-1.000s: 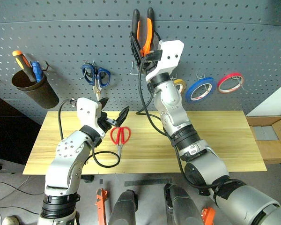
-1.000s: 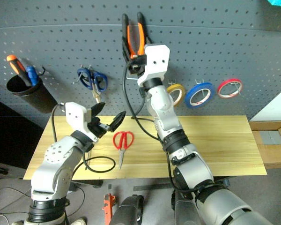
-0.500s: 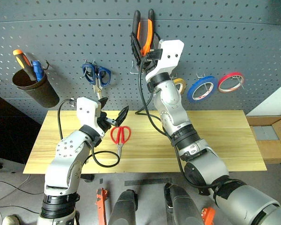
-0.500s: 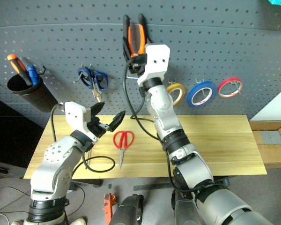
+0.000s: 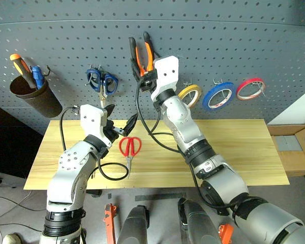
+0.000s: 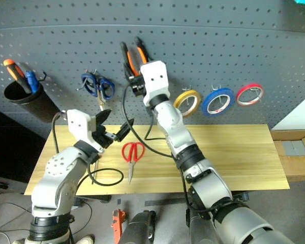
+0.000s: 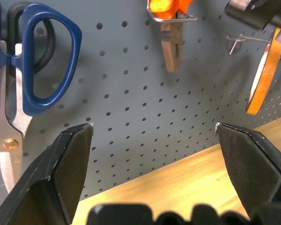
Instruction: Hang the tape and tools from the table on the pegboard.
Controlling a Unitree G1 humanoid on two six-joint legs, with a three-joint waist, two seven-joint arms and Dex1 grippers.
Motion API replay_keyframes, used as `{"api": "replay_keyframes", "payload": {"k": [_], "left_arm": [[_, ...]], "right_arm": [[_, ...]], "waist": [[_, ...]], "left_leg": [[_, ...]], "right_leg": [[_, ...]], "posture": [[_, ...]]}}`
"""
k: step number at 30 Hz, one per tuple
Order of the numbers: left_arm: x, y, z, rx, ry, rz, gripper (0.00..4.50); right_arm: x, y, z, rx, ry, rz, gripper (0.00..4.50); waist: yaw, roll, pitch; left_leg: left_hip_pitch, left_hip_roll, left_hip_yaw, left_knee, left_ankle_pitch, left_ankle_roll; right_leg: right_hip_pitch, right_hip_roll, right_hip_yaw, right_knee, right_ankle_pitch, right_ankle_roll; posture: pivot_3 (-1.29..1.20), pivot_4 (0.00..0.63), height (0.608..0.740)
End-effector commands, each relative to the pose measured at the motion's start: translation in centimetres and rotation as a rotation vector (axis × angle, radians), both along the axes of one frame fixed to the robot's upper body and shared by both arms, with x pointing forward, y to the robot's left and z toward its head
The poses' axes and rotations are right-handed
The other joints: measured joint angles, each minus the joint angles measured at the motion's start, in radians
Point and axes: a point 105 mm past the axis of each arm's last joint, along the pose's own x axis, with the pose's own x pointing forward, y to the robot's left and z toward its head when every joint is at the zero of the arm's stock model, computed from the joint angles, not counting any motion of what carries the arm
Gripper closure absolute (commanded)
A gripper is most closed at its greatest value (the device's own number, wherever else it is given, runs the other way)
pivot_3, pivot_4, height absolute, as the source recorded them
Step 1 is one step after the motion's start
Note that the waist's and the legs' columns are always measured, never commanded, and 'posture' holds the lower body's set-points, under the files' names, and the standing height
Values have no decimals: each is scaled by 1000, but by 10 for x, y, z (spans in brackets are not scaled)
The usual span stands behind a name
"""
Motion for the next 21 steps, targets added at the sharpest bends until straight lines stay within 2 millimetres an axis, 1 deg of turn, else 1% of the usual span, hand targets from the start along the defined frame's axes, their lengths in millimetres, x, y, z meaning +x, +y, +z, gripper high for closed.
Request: {"api": "replay_keyframes", "payload": {"k": [1,5,8,15,17,19,21], "left_arm": [[-3,1,12,-1,-50,-8,0],[-2,1,13,-1,-51,-9,0],[-1,1,12,-1,-51,-10,0],[0,3,9,-1,-46,1,0],[0,6,8,-8,-42,18,0],[-4,6,6,-10,-36,23,0],[-8,6,3,-18,-25,33,0]], "right_arm": [[-4,7,-1,55,35,12,27],[-3,4,-1,47,27,10,27],[-1,-6,-3,36,20,-30,27],[-4,-38,-12,-38,6,-63,27],[-6,-51,-16,-76,6,-75,27],[-10,-65,-18,-107,6,-78,27],[-19,-75,-18,-138,7,-55,27]], "waist": [[0,0,0],[0,0,1],[0,0,1],[0,0,1],[1,0,1],[1,0,0],[0,0,0]], "left_leg": [[0,0,0,0,0,0],[0,0,-2,0,1,-1],[0,0,-2,1,1,-1],[-3,0,-4,0,1,-1],[-6,-1,-5,0,1,-1],[-7,-1,-6,0,1,-1],[-7,-1,-6,0,1,-1]], "right_leg": [[0,0,0,0,0,0],[1,0,-1,0,0,0],[1,1,-2,0,0,0],[0,0,-3,-1,0,0],[-2,-1,-4,-1,0,0],[-3,-2,-4,-2,0,0],[-3,-5,-4,-2,0,0]], "posture": [[110,305,740],[106,304,740],[98,300,740],[77,285,740],[71,274,740],[69,272,740],[66,266,740]]}}
